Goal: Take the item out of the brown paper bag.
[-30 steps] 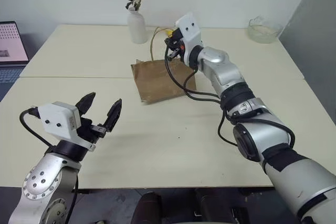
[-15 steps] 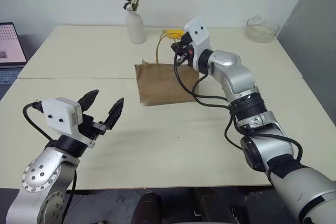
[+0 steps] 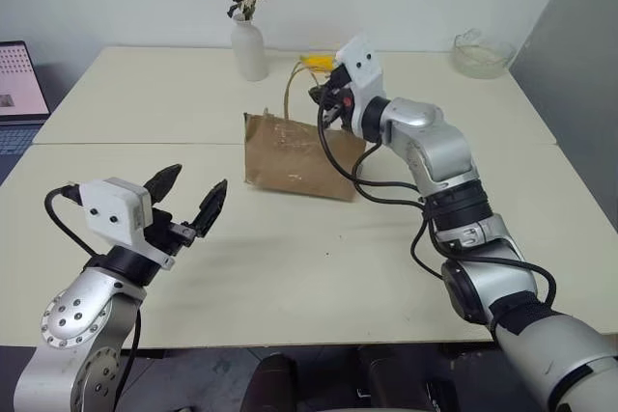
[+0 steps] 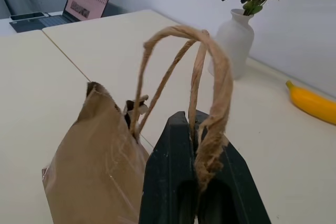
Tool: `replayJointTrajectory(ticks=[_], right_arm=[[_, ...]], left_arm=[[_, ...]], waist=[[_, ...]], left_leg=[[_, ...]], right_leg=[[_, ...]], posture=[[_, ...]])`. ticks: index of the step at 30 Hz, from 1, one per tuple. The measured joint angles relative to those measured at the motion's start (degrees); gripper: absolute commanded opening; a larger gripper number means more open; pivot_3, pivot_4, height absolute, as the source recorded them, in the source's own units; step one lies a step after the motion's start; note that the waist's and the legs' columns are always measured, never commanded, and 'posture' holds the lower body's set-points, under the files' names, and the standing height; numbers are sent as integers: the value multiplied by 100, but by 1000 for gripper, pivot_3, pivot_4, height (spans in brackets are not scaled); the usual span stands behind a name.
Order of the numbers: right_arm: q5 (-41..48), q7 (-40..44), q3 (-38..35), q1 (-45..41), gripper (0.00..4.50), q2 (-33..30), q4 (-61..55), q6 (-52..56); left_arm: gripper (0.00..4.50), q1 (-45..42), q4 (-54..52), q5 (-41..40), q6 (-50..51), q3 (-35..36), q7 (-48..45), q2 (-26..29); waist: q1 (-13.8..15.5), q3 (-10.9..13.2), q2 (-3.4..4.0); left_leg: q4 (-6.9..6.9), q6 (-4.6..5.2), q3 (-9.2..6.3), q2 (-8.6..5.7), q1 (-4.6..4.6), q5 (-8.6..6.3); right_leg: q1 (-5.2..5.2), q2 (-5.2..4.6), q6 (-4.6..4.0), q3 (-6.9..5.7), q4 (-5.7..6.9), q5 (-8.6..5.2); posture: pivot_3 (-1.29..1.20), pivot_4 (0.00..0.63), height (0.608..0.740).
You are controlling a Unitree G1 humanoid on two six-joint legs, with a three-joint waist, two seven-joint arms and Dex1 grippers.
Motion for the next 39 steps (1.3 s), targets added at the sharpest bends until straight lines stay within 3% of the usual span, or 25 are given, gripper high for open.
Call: replayJointTrajectory(ticks=[13, 28, 39], right_arm=[[-294, 133, 368, 43, 42, -298, 104, -772], [-666, 267, 416, -460, 42, -265, 1204, -1906], [-688, 386, 447, -419, 42, -244, 1267, -1894]], left_arm=[[3799, -1, 34, 79, -13, -251, -112, -1], [3799, -48, 129, 104, -129, -407, -232, -2], [3799, -11, 132, 113, -166, -456, -240, -4]], waist=[[0, 0, -1], [0, 0, -1], [1, -1, -1]], left_leg=[[1, 0, 0, 0, 1, 0], [2, 0, 0, -1, 0, 0], [2, 0, 0, 0, 1, 0]], right_leg=[[0, 0, 1, 0, 2, -1], [0, 0, -3, 1, 3, 2], [0, 0, -4, 1, 4, 3]], posture=[[0, 150, 740], [0, 150, 740], [0, 150, 740]])
